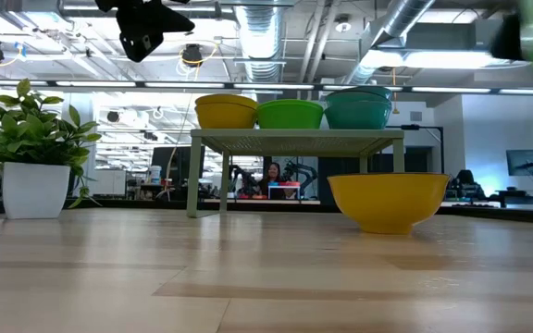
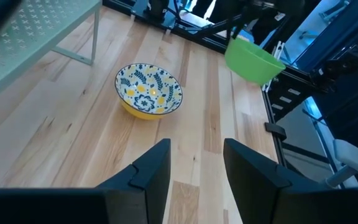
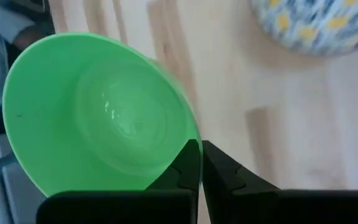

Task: Pick & Place Mini bowls
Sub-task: Stack the green bowl on the green bowl on the shelf

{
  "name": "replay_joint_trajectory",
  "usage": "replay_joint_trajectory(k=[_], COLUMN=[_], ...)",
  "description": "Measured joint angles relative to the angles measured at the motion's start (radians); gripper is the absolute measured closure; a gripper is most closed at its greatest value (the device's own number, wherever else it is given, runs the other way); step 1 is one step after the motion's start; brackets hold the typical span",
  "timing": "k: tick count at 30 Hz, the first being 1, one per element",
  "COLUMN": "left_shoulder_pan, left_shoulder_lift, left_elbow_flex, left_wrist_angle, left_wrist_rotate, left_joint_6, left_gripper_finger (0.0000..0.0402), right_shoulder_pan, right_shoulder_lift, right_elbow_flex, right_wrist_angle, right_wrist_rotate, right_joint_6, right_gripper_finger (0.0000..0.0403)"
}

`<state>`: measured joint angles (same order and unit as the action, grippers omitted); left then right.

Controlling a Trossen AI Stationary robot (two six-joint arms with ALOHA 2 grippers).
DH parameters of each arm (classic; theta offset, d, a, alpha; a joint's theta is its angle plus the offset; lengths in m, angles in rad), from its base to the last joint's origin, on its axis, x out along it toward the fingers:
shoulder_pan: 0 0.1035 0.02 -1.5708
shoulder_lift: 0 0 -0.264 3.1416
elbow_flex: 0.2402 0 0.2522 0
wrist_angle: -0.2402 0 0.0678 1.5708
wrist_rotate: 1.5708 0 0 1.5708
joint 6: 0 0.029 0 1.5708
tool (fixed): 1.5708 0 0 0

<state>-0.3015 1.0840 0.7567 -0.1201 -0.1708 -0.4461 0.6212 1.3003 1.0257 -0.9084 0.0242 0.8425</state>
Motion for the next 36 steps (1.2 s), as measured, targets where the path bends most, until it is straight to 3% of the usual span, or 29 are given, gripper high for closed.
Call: replay_joint_trajectory(k=[9, 15, 28, 36], left_shoulder_pan=[0.000, 0.000, 0.000, 0.000], left_shoulder_lift=[0.000, 0.000, 0.000, 0.000], left_elbow_flex=[0.000, 0.000, 0.000, 0.000], left_wrist_angle=[0.009, 0.016, 0.021, 0.025], left_wrist_rotate=[0.000, 0.000, 0.000, 0.000], left_joint_6=[0.000, 0.000, 0.000, 0.000], left_gripper_finger=[0.0252, 0.0252, 0.0252, 0.0252], right_shoulder_pan=[-0.221, -0.328, -0.444, -0.482], right_shoulder_lift=[0.000, 0.000, 0.001, 0.001], right_elbow_flex=[0.013, 0.013, 0.017, 0.097], right_wrist_angle=[0.003, 0.004, 0.034, 0.034], right_wrist_rotate=[0.002, -0.068, -0.095, -0.094], right_joint_6=[-0.175, -0.317, -0.535, -0.638], right_gripper_finger=[0.0400, 0.0399, 0.0401, 0.0401])
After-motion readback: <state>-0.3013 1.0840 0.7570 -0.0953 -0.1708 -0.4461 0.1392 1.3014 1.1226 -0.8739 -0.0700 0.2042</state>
